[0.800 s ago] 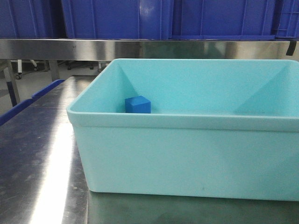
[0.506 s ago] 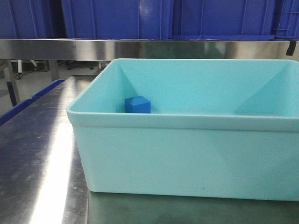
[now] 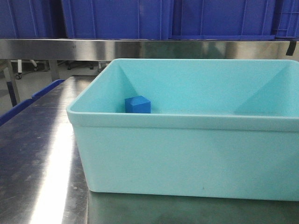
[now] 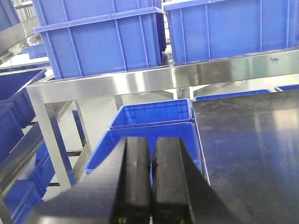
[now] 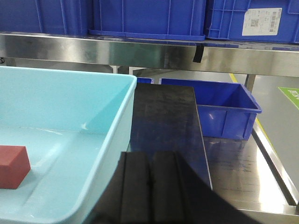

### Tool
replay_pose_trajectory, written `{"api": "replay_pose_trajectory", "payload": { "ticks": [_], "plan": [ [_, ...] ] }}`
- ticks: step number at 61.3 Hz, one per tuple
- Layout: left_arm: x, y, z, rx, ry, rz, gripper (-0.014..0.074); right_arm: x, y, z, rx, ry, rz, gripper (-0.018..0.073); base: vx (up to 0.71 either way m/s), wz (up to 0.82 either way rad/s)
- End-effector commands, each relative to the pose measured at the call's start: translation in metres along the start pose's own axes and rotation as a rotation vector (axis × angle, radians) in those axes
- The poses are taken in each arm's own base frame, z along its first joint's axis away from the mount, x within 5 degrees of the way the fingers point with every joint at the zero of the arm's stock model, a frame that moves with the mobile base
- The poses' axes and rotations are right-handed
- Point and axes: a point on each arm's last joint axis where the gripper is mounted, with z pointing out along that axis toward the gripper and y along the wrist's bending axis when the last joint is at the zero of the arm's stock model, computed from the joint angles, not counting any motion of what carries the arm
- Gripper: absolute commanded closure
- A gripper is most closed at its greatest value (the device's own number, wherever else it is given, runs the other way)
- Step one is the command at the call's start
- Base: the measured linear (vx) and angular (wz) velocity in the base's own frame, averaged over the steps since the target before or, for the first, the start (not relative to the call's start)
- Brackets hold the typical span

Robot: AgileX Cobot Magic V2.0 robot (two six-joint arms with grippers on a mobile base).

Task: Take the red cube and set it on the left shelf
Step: 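Move the right gripper over the red cube in the light-blue bin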

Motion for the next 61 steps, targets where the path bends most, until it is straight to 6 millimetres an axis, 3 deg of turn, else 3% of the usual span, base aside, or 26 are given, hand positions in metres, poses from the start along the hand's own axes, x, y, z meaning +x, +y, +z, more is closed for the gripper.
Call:
{"api": "replay_pose_trajectory", "payload": {
  "ticks": [1,37,44,50,61],
  "plan": [
    [0.000,0.000,0.001,-0.004,-0.062,-0.005,0.0491,-0.018,0.000,-0.004,-0.003,-0.134,-0.015,0.0509,0.00,0.00],
    [0.000,0.000,0.001,-0.004,-0.062,-0.005,0.0491,-0.022,0.001,-0.004,-0.005,-0.179,-0.015,0.0509,0.00,0.00],
    [0.000,0.000,0.001,-0.004,-0.062,-0.005,0.0491,-0.028,0.001,-0.004,-0.018,-0.223,0.098,0.0508,0.00,0.00],
    [0.000,0.000,0.001,-0.004,-0.062,-0.005,0.0491,-0.035,0.000,0.001,-0.023,-0.153,0.244,0.0508,0.00,0.00],
    [0.000,0.000,0.001,-0.004,-0.062,-0.005,0.0491,-0.063,0.002,0.021,-0.013,0.018,0.264,0.0508,0.00,0.00]
  ]
}}
